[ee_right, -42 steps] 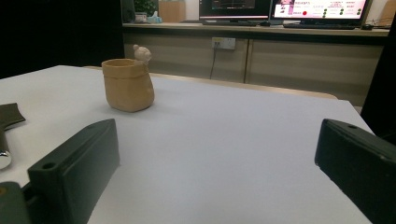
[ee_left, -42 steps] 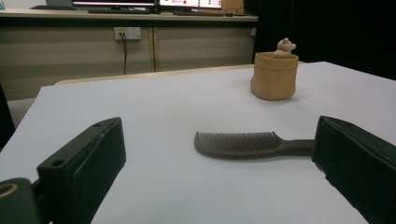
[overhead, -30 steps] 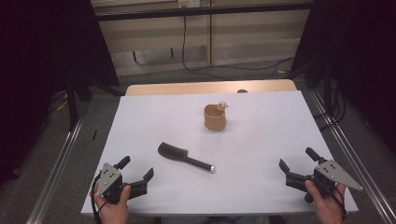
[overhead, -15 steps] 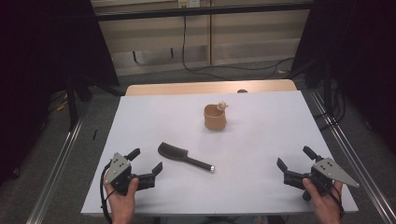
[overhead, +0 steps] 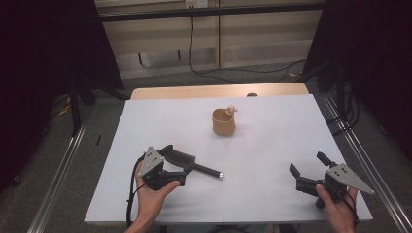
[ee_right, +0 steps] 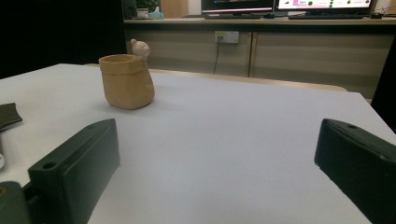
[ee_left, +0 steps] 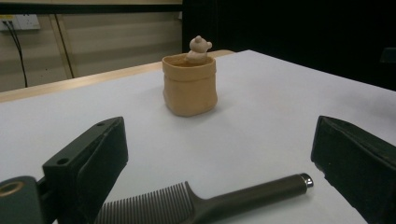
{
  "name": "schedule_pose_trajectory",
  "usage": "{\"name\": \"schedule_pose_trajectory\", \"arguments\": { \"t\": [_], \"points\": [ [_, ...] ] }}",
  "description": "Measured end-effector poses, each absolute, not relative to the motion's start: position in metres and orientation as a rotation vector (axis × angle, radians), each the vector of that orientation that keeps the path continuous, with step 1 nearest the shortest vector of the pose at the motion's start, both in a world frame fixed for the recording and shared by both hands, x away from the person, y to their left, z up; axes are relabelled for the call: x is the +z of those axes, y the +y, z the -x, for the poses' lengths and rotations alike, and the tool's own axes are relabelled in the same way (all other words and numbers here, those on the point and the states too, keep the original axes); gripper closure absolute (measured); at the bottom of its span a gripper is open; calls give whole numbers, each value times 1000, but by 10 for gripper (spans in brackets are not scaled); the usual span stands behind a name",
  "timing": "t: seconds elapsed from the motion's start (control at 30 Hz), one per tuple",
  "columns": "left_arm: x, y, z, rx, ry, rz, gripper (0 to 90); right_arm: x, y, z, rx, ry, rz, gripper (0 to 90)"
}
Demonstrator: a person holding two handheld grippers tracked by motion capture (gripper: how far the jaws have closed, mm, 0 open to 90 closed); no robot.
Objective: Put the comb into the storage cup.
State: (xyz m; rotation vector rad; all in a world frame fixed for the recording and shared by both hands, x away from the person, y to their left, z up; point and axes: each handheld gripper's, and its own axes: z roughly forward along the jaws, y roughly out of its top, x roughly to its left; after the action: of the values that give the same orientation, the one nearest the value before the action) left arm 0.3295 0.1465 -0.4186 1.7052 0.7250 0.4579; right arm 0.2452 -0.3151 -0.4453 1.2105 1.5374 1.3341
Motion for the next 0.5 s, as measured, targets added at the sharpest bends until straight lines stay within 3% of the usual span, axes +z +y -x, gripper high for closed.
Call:
{"name": "schedule_pose_trajectory", "arguments": {
  "t": [0.3,0.5],
  "points": [
    [-416,127,-340,430,721,-1697,61,-446,-315,-246,1335,1552,-1209,0],
    [-412,117,-344,412,716,-1696,142,-446,-312,-244,1339,1570,-1194,0]
  ]
}}
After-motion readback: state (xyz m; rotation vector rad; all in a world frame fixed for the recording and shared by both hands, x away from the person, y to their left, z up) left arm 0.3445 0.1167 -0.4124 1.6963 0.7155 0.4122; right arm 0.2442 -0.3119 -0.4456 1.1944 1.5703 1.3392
